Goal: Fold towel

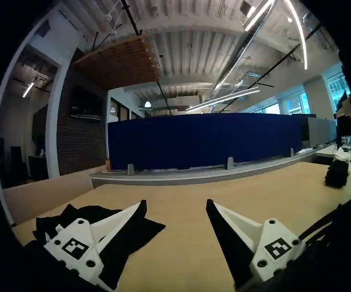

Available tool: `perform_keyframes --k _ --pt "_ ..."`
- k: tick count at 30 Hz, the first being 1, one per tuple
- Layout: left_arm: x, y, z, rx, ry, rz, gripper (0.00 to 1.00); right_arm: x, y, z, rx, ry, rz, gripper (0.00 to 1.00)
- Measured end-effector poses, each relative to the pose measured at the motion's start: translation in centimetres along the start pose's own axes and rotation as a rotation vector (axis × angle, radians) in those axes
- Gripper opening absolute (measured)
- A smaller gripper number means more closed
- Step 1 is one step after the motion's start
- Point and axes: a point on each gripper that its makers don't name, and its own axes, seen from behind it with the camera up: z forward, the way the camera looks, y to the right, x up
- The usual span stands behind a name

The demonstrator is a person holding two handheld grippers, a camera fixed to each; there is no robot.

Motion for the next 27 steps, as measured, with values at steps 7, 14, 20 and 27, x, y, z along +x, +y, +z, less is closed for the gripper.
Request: perform_keyframes --k 7,14,20,27 --pt "-1.2 -0.5 0.0 0.004 -0.010 -0.035 0.90 -0.1 -0.1 0.0 0.000 0.001 -0.009 0.97" --pt "-1.5 -0.6 0.1 0.000 -0.018 -0.039 0.90 0.0 -0.3 -0.1 0.005 0.000 -0.013 0.97" --pt "-1.6 -0.5 0.1 -0.005 -0.020 -0.045 0.90 0.4 -0.7 0.0 0.015 0.009 -0.015 0.98" --pt "-1.6 -0.4 0.2 -0.006 -0.021 -0.045 0.91 1.1 -0.4 0.2 0.029 0.027 -0.012 0.98"
